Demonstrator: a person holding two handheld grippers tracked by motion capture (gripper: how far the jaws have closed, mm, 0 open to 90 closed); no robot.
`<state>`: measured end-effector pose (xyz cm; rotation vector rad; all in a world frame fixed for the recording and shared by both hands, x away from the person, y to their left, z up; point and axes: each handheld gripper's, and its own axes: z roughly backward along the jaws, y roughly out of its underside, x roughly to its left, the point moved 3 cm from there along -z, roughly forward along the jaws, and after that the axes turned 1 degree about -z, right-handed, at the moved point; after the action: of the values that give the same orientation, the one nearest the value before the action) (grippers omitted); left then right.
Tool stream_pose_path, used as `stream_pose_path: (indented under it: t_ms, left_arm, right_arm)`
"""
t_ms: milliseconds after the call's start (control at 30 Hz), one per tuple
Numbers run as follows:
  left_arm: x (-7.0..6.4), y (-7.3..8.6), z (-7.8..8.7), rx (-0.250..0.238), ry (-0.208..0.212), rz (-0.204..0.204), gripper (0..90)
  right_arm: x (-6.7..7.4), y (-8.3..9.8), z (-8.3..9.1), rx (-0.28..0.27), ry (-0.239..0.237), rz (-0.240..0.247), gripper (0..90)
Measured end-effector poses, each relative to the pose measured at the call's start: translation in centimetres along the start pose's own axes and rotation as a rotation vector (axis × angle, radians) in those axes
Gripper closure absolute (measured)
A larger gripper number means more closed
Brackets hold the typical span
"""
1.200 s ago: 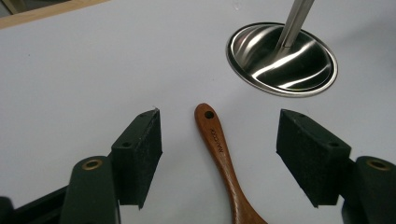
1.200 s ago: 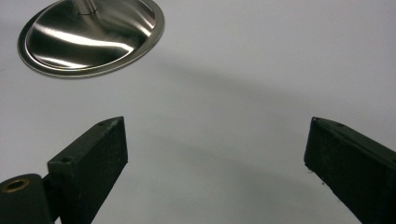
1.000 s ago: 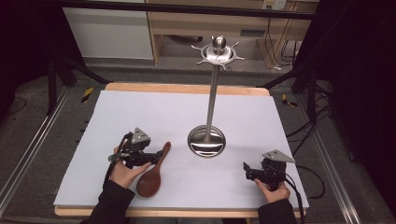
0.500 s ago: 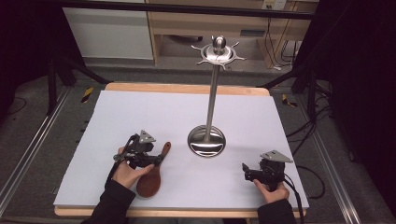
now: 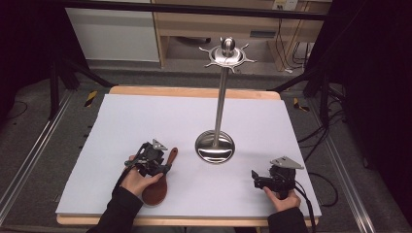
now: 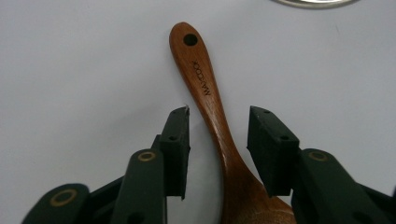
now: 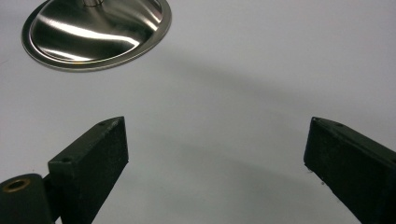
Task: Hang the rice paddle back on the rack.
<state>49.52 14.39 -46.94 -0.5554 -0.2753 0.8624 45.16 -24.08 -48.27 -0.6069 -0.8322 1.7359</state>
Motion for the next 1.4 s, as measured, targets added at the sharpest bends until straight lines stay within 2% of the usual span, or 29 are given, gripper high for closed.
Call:
stream_pose_path:
  t_ms: [267, 367, 400, 733, 833, 1000, 1033, 1067, 1167, 1233, 1400]
  left_arm:
    - [-0.31, 0.33, -0.95, 0.064, 0.017, -0.001, 68.8]
    - [-0.29, 0.32, -1.0, 0.066, 0.015, 0.005, 69.6]
    - [-0.29, 0.3, -1.0, 0.066, 0.016, 0.024, 69.9]
    - [-0.09, 0.28, -0.85, 0.084, 0.018, 0.049, 74.3]
    - [0.0, 0.49, -0.63, 0.093, 0.019, 0.033, 78.0]
    - [-0.02, 0.71, -0.36, 0.113, 0.02, -0.022, 78.4]
    - [-0.02, 0.71, -0.36, 0.113, 0.02, -0.022, 78.3]
    - [-0.06, 0.63, -0.36, 0.121, 0.019, -0.039, 78.0]
    - [-0.08, 0.47, -0.32, 0.125, 0.015, -0.056, 76.3]
    - [-0.09, 0.28, -0.27, 0.133, 0.023, -0.072, 72.1]
    - [-0.22, 0.14, -0.26, 0.191, 0.021, -0.102, 69.7]
  right_arm:
    - [-0.02, 0.01, -0.06, 0.001, -0.001, 0.002, 6.9]
    - [-0.01, 0.03, -0.08, 0.003, 0.001, 0.004, 7.0]
    - [-0.01, 0.03, -0.09, 0.002, -0.001, 0.007, 6.9]
    - [-0.02, 0.03, -0.11, 0.004, -0.004, 0.009, 6.9]
    - [-0.02, 0.05, -0.15, 0.003, -0.003, 0.013, 6.9]
    - [0.01, 0.05, -0.18, 0.005, -0.003, 0.011, 7.0]
    - [0.01, 0.05, -0.18, 0.005, -0.003, 0.011, 7.0]
    - [0.0, 0.06, -0.19, 0.007, -0.004, 0.012, 6.9]
    - [0.03, 0.05, -0.18, 0.008, -0.004, 0.008, 6.9]
    - [0.01, 0.06, -0.18, 0.01, -0.004, 0.008, 6.9]
    - [0.01, 0.07, -0.19, 0.012, -0.008, 0.007, 6.9]
